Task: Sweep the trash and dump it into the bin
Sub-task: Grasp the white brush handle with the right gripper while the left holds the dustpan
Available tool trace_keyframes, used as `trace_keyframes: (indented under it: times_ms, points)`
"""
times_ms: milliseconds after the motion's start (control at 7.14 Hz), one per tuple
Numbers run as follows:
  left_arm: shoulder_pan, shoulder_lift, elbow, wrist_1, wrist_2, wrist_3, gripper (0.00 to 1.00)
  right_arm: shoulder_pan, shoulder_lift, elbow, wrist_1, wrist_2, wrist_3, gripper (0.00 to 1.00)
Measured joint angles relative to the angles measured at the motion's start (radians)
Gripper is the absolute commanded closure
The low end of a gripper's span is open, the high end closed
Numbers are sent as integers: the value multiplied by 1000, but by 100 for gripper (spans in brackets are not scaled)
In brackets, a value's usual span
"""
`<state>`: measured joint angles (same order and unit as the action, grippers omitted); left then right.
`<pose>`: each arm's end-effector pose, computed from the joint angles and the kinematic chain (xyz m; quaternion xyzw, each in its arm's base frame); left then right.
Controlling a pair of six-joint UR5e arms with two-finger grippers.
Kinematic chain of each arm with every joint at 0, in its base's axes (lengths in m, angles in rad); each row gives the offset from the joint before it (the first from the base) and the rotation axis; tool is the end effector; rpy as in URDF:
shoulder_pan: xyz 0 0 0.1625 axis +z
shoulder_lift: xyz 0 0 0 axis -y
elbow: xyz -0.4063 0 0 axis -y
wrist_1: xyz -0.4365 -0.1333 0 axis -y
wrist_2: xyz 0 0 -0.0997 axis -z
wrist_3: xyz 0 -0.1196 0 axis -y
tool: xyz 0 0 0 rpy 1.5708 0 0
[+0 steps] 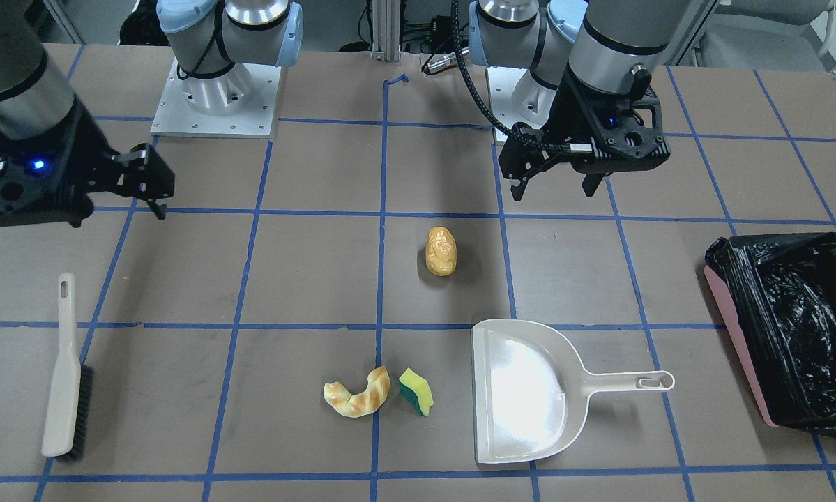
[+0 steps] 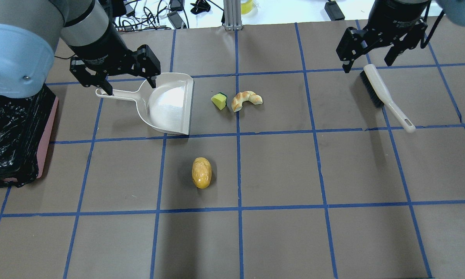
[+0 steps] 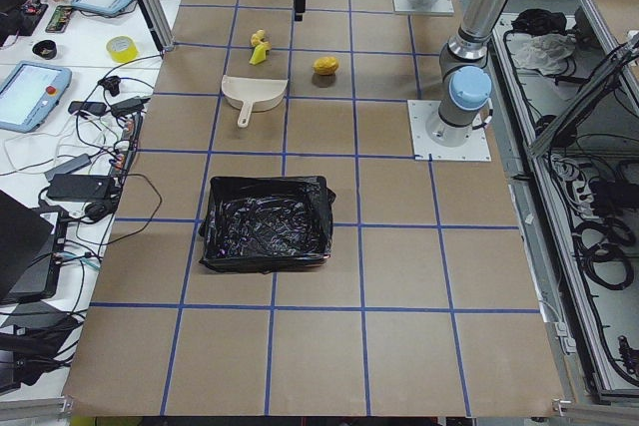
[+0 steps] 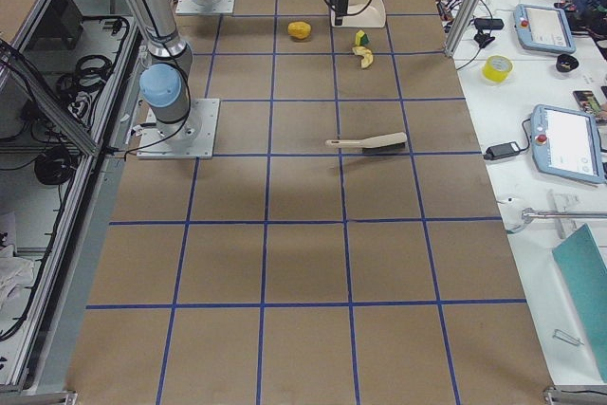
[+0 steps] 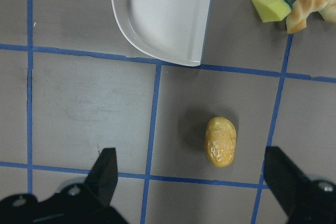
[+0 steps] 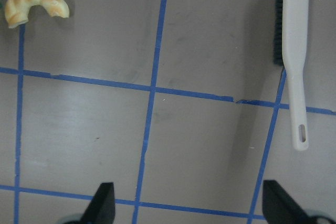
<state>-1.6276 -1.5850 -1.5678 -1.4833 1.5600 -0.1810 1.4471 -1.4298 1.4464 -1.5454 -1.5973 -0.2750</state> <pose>-0.1656 -0.5422 0.4522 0.0618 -0.9973 0.0372 0.0099 0.0566 -0.5997 0.4339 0.0758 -0.9968 -0.0232 0.0088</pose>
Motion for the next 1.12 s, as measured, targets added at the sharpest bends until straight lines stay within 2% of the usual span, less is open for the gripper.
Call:
trace_keyframes:
  times_ms: [280, 560, 700, 841, 981, 1121]
  points:
    - [0, -1, 0, 0, 0, 0, 0, -128, 59, 107, -167, -43, -174, 3]
    - [0, 0, 1, 0, -1, 0, 0, -194, 134, 239, -387, -51, -326, 5]
    - [0, 0, 0, 0, -1, 0, 0, -216, 181, 263, -449, -57, -373, 7]
    - [-1, 1, -1, -1, -2, 0, 0, -240, 219, 273, -482, -66, -400, 16]
    - [-3, 1, -2, -1, -2, -1, 0, -259, 243, 282, -494, -74, -419, 35]
    - [-4, -1, -3, -1, -2, -2, 0, -268, 258, 297, -498, -78, -430, 59]
